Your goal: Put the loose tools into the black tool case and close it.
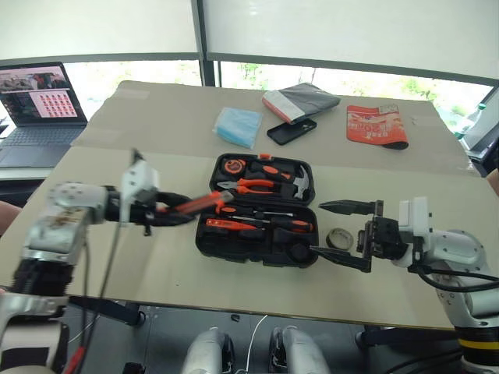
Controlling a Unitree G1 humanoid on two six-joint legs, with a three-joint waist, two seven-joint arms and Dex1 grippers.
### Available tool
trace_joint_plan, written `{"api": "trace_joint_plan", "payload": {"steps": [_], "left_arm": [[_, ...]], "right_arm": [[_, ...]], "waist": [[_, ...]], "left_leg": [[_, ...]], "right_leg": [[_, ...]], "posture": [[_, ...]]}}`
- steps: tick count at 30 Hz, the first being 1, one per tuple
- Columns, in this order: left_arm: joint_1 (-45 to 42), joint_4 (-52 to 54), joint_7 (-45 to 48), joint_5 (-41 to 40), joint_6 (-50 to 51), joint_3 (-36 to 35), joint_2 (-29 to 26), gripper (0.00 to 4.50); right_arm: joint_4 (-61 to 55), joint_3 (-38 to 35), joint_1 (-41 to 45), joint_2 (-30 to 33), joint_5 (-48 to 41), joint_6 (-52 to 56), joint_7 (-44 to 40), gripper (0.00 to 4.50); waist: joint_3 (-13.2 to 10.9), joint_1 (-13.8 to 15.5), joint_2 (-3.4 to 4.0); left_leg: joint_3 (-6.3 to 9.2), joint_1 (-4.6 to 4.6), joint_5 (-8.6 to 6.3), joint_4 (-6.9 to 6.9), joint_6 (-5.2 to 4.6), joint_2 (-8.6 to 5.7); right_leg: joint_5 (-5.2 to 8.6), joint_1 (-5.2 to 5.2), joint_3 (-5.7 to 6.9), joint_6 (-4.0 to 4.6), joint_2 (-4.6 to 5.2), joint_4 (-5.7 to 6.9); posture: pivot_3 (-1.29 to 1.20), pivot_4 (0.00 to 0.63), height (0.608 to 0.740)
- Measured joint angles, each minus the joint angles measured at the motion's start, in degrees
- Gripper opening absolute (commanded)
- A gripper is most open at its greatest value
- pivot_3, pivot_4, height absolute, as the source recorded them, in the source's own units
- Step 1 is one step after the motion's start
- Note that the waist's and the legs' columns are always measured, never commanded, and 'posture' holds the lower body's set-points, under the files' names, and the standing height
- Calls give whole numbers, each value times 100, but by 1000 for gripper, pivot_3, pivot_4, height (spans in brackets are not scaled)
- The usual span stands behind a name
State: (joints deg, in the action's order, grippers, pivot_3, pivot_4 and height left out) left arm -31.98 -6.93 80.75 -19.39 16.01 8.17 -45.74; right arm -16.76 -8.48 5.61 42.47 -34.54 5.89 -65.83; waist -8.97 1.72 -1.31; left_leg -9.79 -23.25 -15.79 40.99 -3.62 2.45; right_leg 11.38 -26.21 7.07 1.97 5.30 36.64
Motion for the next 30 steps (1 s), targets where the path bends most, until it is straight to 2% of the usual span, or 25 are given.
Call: {"api": "trace_joint_plan", "payload": {"steps": [2,7,11,27,28,30], "left_arm": [[-269,16,68,342,-96,497,253,1692],[-472,73,-223,1040,-344,1116,695,1692],[-412,132,-402,1234,-223,1273,862,1692],[-506,335,-215,1491,-173,1430,781,1692],[-505,340,-224,1498,-173,1429,780,2695],[-506,306,-266,1496,-252,1383,790,3194]], "right_arm": [[-26,-92,-75,35,-4,83,29,4500],[-316,-231,-383,91,-28,232,179,4500],[-516,-361,-550,92,-49,322,268,4500],[-732,-361,-704,62,-46,419,461,4500],[-717,-346,-691,53,-41,419,460,4500],[-648,-307,-632,23,-31,419,458,4500]], "waist": [[-1,2,-2],[-2,-66,-3],[-2,-93,-4],[-2,-103,-4],[-2,-103,-3],[-2,-104,-4]], "left_leg": [[0,1,0,-1,-1,-3],[4,10,3,-6,1,1],[11,12,-7,-4,-24,3],[12,17,-9,-5,-29,4],[13,17,-9,-5,-29,4],[13,17,-9,-5,-29,4]], "right_leg": [[0,0,-2,-1,-1,0],[0,0,-13,-1,-5,5],[0,1,-10,-2,-4,10],[1,5,-12,-2,-4,8],[1,5,-12,-2,-4,8],[1,6,-12,-2,-4,8]], "posture": [[0,150,740],[0,150,740],[0,150,740],[0,150,740],[0,150,740],[0,150,740]]}}
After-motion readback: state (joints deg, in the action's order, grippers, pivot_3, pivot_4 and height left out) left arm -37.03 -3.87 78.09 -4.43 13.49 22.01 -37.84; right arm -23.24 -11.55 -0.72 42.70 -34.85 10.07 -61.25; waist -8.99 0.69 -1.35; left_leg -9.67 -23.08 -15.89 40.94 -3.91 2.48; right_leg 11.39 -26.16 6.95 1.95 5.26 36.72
